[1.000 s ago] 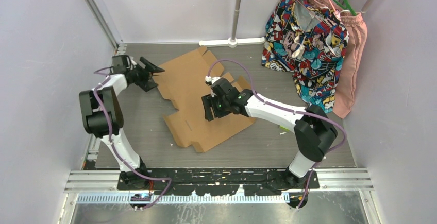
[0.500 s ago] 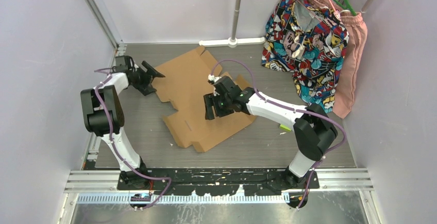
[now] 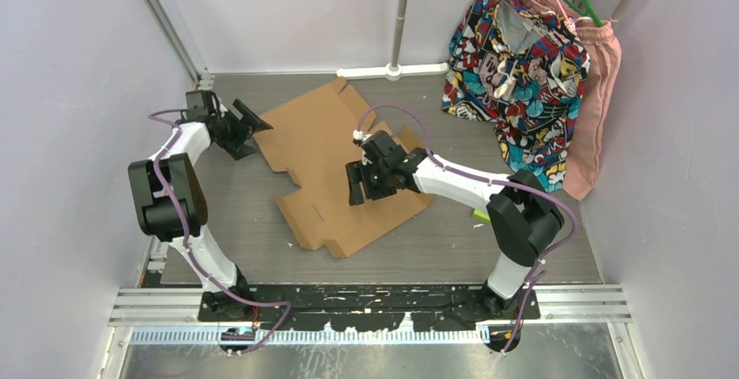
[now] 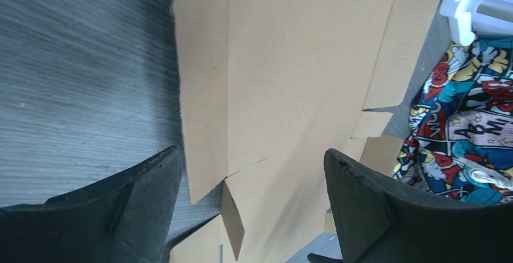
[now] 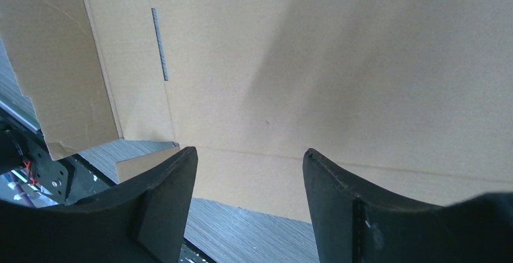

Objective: Fold the paper box

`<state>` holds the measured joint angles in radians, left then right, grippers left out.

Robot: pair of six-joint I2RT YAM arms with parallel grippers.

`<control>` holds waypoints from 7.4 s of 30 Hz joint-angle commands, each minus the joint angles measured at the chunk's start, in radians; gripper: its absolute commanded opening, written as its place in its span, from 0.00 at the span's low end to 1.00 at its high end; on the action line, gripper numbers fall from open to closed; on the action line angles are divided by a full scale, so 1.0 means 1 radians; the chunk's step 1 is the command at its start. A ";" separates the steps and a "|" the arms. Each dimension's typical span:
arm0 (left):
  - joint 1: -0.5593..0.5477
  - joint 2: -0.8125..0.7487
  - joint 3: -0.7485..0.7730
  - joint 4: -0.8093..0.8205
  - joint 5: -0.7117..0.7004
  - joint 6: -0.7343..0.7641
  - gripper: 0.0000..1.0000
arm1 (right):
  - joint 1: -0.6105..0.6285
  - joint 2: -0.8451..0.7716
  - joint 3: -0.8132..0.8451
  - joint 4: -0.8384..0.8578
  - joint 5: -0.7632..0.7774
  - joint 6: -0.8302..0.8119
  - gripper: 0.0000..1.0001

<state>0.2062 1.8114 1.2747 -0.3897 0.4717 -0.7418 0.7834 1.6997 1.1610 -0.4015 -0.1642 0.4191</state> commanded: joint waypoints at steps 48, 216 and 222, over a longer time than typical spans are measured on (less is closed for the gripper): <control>-0.278 -0.280 -0.127 0.322 -0.405 0.156 0.26 | -0.070 0.175 0.017 -0.002 0.052 0.105 0.61; -0.416 -0.582 -0.149 -0.288 -0.326 0.116 0.94 | -0.321 0.914 1.116 0.275 -0.396 -0.001 0.52; -0.416 -0.596 -0.156 -0.291 -0.326 0.117 0.94 | -0.305 0.938 1.150 0.246 -0.384 0.009 0.31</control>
<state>-0.2058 1.2503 1.1221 -0.7147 0.1562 -0.6453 0.4698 2.6278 2.2520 -0.1734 -0.5373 0.4175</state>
